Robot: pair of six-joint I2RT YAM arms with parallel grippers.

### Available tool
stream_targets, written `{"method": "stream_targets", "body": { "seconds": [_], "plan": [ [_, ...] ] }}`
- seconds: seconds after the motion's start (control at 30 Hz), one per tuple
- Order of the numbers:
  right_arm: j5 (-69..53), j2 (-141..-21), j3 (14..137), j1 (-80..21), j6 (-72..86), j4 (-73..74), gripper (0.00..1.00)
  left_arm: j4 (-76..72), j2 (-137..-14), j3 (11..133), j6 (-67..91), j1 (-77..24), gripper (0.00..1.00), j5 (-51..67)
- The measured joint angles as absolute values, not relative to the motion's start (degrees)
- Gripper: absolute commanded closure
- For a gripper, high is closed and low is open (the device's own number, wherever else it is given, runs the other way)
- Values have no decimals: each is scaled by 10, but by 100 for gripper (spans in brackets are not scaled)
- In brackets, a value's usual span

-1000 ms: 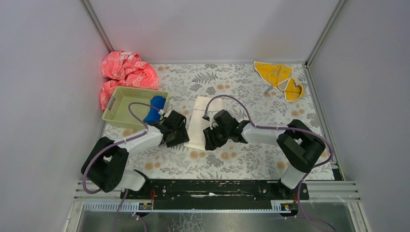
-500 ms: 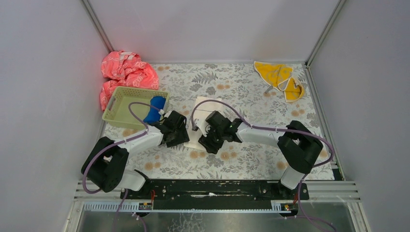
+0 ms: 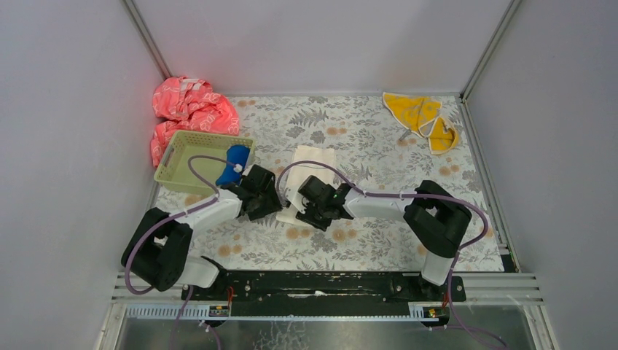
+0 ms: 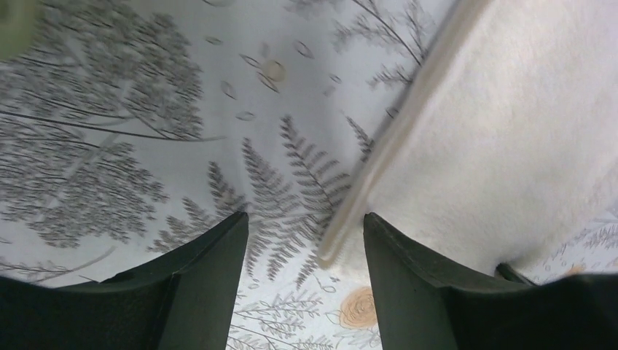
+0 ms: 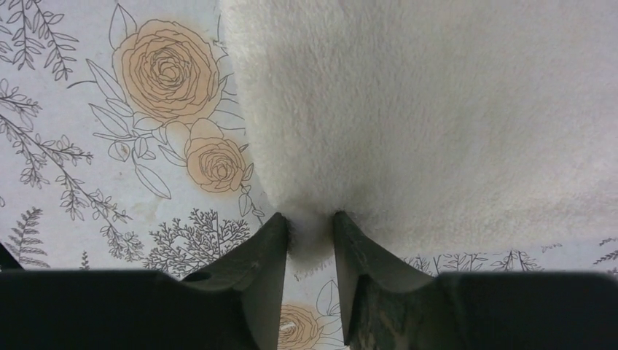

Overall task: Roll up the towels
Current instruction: Roll the towel at the center of the board.

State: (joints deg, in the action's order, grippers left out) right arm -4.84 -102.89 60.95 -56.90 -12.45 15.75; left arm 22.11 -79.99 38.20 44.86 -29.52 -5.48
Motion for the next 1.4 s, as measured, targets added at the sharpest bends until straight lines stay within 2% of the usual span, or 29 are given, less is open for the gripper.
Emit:
{"method": "stream_targets", "body": {
  "seconds": [0.2, 0.27, 0.53, 0.97, 1.13, 1.23, 1.33, 1.4],
  "plan": [
    [-26, -1030, 610, -574, -120, 147, 94, 225, -769, 365, 441, -235, 33, -39],
    [-37, -1033, 615, -572, -113, 147, 97, 230, -755, 365, 442, -233, 31, -31],
    [-160, -1061, 639, -557, -22, 121, 100, 241, -686, 351, 461, -232, 25, -20],
    [-328, -1075, 582, -479, 197, 7, 100, 240, -657, 317, 513, -248, 28, -7],
    [-352, -1087, 579, -478, 237, -15, 100, 235, -684, 318, 521, -265, 38, -9],
    [-357, -1088, 578, -477, 248, -21, 100, 230, -712, 320, 522, -267, 48, -14],
    [-357, -1088, 578, -476, 251, -21, 97, 221, -731, 327, 523, -270, 65, -20],
    [-356, -1088, 578, -476, 249, -21, 92, 214, -742, 330, 522, -270, 82, -23]
  ]
}}
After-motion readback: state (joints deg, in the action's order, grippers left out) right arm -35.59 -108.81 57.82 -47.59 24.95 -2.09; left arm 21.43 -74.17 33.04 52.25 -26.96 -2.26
